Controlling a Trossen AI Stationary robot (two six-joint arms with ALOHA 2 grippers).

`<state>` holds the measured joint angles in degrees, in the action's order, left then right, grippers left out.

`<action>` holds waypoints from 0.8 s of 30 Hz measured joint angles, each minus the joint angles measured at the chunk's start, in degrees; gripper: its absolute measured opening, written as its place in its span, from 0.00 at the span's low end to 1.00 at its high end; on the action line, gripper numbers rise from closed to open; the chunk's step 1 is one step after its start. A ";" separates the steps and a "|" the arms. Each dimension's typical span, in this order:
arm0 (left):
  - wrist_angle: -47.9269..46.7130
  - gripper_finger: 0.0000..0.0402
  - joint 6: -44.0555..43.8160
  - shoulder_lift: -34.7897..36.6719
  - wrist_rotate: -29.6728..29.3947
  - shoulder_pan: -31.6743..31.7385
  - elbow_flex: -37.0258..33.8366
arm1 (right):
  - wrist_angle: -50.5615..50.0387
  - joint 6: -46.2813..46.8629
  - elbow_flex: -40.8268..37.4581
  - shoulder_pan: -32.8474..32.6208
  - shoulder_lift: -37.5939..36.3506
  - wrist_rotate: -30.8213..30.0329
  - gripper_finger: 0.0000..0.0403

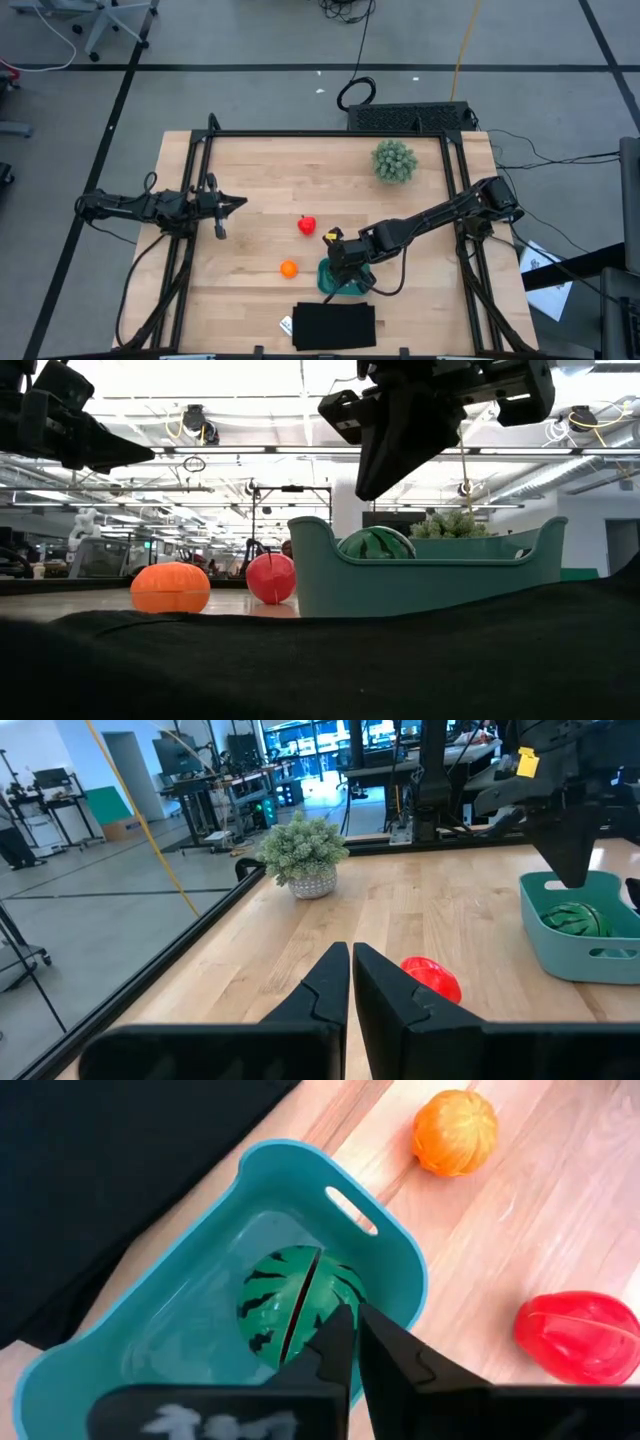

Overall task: Pick and placing Produce into tupperware
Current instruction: Put the apple toy into the green bin

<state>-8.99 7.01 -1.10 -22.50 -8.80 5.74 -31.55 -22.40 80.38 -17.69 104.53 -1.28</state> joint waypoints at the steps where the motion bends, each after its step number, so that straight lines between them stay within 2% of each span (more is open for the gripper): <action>1: 0.00 0.06 0.00 0.00 0.00 -0.02 0.00 | -0.12 0.55 0.05 0.03 0.00 0.00 0.03; 8: -0.02 0.06 0.00 -0.01 0.02 -0.01 0.00 | -5.46 3.59 5.14 1.90 -2.30 0.09 0.00; 24: -0.04 0.06 0.90 -0.01 -0.05 -0.02 0.00 | 1.34 11.30 5.27 10.53 -23.95 0.06 0.00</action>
<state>-9.04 7.90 -1.11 -22.55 -8.82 5.74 -30.21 -11.10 85.65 -7.16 80.58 -1.22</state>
